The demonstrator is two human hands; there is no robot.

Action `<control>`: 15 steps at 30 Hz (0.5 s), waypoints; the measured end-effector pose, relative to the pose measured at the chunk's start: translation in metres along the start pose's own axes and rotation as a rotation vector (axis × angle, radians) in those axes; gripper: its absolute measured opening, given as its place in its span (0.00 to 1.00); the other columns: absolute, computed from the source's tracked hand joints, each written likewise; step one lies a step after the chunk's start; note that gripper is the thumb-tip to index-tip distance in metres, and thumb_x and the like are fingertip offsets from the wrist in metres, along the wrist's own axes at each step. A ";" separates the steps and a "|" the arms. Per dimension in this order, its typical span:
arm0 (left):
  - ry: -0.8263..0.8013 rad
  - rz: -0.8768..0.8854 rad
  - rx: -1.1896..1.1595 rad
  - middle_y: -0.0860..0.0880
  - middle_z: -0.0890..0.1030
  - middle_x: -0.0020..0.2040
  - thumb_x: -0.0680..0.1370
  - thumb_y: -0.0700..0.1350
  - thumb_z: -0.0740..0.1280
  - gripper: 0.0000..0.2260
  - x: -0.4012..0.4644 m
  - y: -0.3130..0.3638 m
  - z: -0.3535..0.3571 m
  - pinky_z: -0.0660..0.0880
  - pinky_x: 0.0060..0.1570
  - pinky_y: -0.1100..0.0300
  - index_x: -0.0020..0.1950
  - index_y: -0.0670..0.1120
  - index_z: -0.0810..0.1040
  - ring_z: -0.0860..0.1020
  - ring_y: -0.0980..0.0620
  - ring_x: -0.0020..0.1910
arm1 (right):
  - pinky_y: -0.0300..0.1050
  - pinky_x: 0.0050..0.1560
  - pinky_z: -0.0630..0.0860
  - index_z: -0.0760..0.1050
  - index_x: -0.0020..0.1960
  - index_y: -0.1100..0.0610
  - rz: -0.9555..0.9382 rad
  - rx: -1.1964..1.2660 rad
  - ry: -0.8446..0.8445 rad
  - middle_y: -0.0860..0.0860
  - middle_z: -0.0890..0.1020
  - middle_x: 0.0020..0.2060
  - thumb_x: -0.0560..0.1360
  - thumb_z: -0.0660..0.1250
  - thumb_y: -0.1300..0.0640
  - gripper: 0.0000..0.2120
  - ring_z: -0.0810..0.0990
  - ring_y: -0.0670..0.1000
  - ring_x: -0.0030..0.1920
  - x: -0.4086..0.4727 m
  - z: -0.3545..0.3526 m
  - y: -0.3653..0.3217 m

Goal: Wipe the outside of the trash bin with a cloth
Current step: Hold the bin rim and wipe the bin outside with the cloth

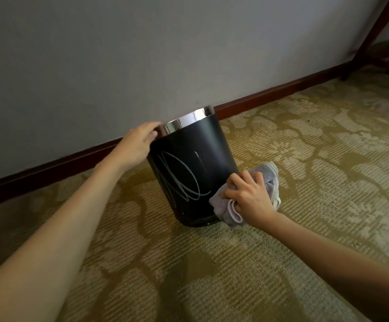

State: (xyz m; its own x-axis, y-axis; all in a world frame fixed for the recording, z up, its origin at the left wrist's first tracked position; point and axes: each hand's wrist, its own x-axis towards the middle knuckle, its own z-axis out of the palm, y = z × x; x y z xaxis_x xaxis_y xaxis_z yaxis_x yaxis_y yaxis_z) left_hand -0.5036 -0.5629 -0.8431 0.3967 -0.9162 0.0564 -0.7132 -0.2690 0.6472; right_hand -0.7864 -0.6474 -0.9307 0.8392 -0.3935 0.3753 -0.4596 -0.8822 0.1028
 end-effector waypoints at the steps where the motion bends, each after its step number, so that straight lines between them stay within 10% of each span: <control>1: 0.014 -0.026 -0.042 0.49 0.71 0.69 0.83 0.44 0.54 0.16 -0.003 -0.010 -0.002 0.64 0.62 0.56 0.70 0.51 0.69 0.67 0.50 0.68 | 0.54 0.43 0.68 0.82 0.38 0.52 0.004 0.008 0.006 0.53 0.78 0.43 0.59 0.75 0.62 0.10 0.67 0.54 0.46 0.000 0.001 0.001; 15: 0.189 0.067 -0.189 0.61 0.80 0.41 0.77 0.36 0.65 0.18 -0.008 -0.010 0.014 0.66 0.46 0.68 0.42 0.61 0.79 0.77 0.57 0.48 | 0.50 0.45 0.63 0.84 0.46 0.50 0.246 0.293 0.216 0.53 0.76 0.42 0.66 0.74 0.65 0.12 0.71 0.56 0.45 0.049 -0.046 0.002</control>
State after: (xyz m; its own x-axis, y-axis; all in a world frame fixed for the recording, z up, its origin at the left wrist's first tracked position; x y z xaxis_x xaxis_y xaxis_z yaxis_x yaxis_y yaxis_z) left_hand -0.5079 -0.5566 -0.8609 0.4657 -0.8538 0.2327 -0.6280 -0.1336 0.7666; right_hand -0.7597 -0.6568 -0.8700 0.6212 -0.5653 0.5428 -0.5099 -0.8175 -0.2679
